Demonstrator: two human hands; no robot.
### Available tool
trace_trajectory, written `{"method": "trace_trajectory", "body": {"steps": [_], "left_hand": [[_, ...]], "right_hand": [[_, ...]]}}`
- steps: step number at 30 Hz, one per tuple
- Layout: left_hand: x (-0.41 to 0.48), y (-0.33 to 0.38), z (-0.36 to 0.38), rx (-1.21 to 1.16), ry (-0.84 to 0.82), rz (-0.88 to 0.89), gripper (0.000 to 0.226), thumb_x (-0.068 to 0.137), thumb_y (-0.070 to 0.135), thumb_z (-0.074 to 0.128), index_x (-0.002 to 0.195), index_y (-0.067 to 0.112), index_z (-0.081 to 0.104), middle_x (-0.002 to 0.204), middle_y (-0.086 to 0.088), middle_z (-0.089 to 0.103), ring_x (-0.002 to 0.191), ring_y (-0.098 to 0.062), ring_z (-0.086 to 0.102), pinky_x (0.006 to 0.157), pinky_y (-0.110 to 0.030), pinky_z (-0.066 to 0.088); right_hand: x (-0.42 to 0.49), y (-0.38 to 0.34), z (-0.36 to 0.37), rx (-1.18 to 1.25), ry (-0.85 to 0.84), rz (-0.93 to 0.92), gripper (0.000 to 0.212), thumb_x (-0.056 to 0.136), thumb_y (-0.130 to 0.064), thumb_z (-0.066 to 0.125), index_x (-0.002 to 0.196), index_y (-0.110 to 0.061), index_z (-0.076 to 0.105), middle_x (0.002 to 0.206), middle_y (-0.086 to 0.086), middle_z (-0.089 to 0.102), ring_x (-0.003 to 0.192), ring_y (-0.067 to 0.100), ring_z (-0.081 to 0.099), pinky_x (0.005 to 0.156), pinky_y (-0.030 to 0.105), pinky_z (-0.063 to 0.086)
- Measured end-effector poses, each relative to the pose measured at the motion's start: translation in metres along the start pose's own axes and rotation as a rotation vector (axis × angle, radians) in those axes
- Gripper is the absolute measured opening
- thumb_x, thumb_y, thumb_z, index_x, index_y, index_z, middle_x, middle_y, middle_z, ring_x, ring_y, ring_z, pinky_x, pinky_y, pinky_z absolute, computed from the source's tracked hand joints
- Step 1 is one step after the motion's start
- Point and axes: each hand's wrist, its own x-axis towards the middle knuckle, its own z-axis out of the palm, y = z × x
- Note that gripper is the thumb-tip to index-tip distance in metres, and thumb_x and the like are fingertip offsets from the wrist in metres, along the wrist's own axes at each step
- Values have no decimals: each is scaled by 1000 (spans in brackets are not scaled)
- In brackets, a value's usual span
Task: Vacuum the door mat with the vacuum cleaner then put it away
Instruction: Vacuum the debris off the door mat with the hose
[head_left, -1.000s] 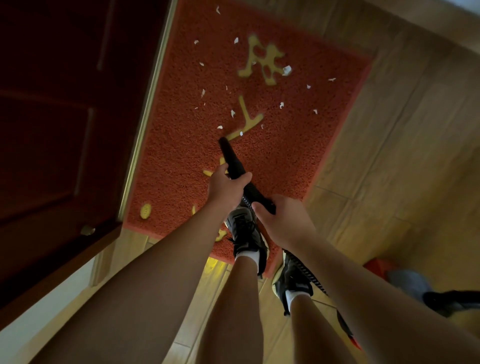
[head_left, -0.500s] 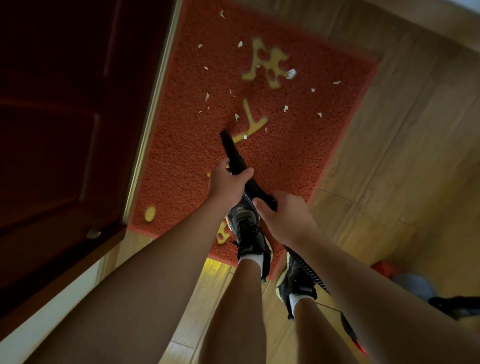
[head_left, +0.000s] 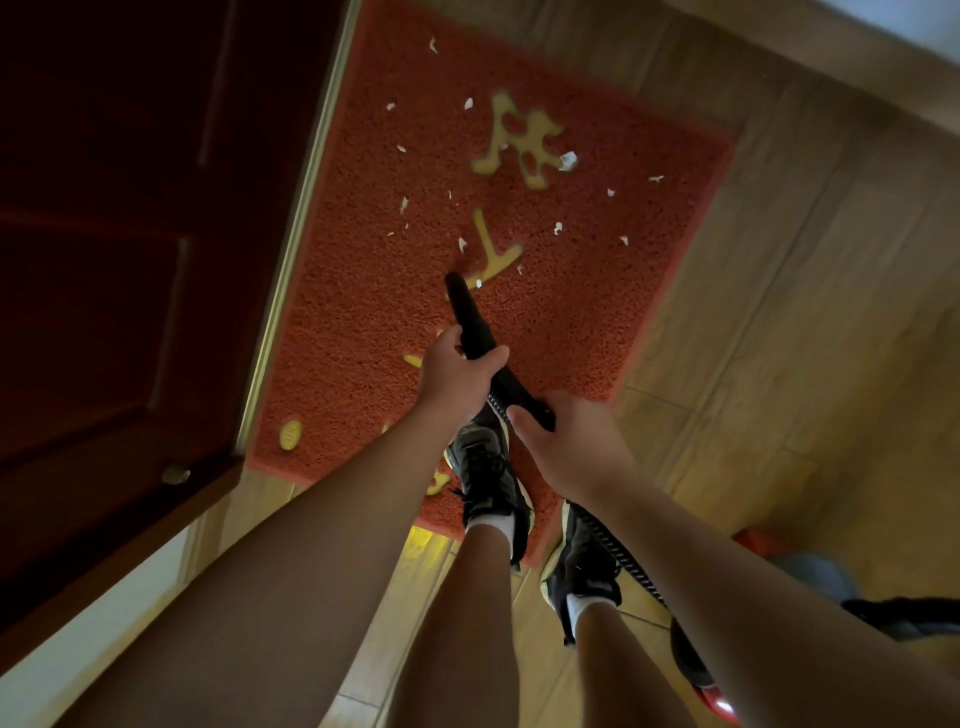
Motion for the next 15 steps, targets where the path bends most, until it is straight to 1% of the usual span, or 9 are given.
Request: {"method": "trace_trajectory", "body": {"steps": [4,7,10,12,15], "left_hand": [[-4,1,9,1,-21,1,63,88,43,74,142,18,53,135,-6,59,116,-28,60,97,-49,53],[-6,2,16,-9,-50,-23,63,91,41,74,145,20,50,139,-5,57,122,-28,58,102,-49,51],[-8,4,22,12,-55,-20,61,92,42,73,146,23,49,140,-3,57,124,-28,57,103,-49,50],[-9,6,26,11,-62,-29,63,93,41,72,147,23,47,142,-3,55,126,-29,56,104,-50,49],[-10,9,31,20,-73,-34,67,92,44,72,150,24,44,143,-2,54,126,-28,56,105,-50,48]], "right_hand": [[-2,11,-2,20,5,17,37,97,-46,54,78,-14,58,60,3,58,48,20,53,45,32,39],[-4,16,-5,12,8,27,38,98,-45,54,77,-12,57,59,2,57,49,20,53,45,31,37],[-6,21,-7,3,20,34,38,98,-45,54,77,-14,56,60,1,57,49,19,54,44,29,36],[-7,24,-9,4,24,42,37,98,-45,53,77,-14,57,60,1,58,49,19,54,44,29,36],[-8,28,-12,18,36,48,38,97,-45,53,77,-13,57,60,3,59,51,23,56,45,32,38]]}}
